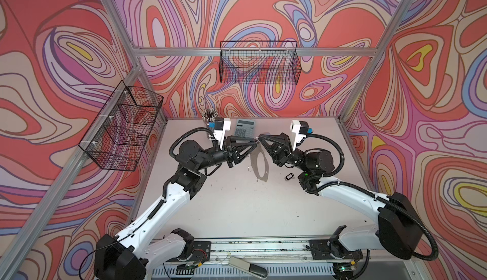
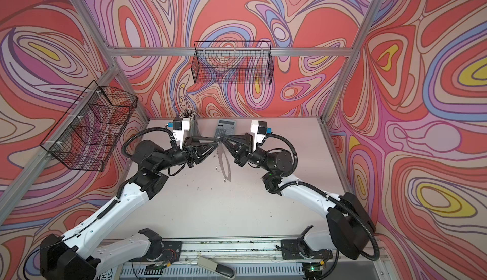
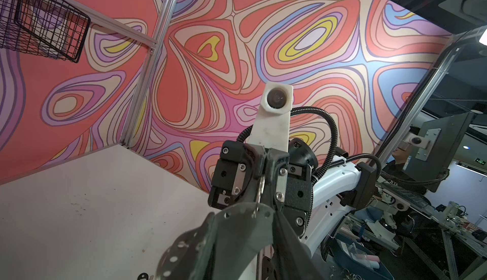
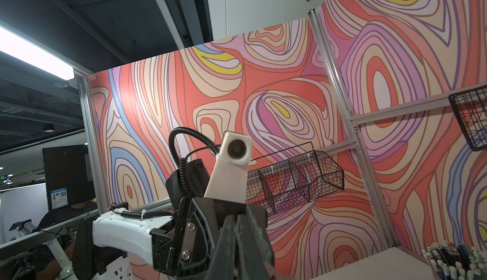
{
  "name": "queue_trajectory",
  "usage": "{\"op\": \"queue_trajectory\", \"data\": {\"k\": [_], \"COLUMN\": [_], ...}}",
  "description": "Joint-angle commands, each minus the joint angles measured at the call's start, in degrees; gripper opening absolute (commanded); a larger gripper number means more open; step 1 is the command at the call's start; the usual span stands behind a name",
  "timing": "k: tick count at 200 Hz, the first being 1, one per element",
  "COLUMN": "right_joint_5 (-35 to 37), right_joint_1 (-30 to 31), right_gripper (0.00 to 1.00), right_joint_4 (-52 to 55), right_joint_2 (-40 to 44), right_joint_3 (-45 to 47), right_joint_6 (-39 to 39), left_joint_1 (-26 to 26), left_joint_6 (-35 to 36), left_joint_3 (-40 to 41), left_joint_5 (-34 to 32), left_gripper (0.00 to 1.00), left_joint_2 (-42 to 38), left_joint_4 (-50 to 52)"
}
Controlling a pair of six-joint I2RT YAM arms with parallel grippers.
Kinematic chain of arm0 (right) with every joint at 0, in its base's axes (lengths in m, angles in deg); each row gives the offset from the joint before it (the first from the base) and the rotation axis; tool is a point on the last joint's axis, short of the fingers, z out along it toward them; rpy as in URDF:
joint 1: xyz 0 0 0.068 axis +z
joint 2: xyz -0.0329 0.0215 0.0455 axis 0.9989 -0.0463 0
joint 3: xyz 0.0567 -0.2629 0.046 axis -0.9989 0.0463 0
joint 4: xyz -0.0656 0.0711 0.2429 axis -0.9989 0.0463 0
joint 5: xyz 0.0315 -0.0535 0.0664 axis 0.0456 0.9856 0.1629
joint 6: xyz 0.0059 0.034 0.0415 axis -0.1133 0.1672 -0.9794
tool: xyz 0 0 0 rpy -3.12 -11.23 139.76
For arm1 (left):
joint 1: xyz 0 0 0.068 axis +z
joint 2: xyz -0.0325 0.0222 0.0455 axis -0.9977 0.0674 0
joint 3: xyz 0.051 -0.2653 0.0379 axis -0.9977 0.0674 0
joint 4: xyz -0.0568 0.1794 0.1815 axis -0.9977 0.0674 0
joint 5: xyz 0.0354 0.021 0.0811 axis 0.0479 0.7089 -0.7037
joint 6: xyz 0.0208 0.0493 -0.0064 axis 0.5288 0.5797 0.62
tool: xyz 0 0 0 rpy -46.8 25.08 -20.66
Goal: Attach keys to a key ring
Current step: Pass the keyring.
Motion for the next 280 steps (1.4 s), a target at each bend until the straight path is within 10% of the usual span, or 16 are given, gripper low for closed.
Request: {"op": "queue_trajectory", "data": {"k": [1, 50, 72, 140, 280], "right_joint_5": [-1.02, -1.82, -1.75, 4.00, -2.39], "right_joint_1": [-0.09, -0.07, -0.14, -3.01, -3.61], "right_gripper": [0.00, 0.00, 0.00, 0.14, 0.27], "right_joint_4": [-2.10, -1.67, -1.36, 25.95, 39.41], "right_joint_2": [0.86, 0.93, 1.20, 10.63, 13.09], "right_joint_3": [-1.43, -1.09, -0.69, 0.20, -2.77], "right_joint_6": [-1.21, -1.42, -1.31, 11.51, 19.95], "left_joint_1": [-0.46, -1.41, -1.70, -1.72, -1.70], "left_joint_6": [0.86, 0.35, 0.93, 14.40, 15.86], "left_joint_3": [-1.92, -3.75, -3.99, -9.19, -10.45], "left_joint_5": [-0.09, 0.68, 0.67, -2.52, -2.28], "left_gripper": [0.38, 0.26, 0.00, 0.00, 0.00], "left_joint_2": [0.18, 1.81, 1.48, -2.40, -1.90], "left_joint_4": [-1.12, -2.32, -1.86, 20.70, 24.34]}}
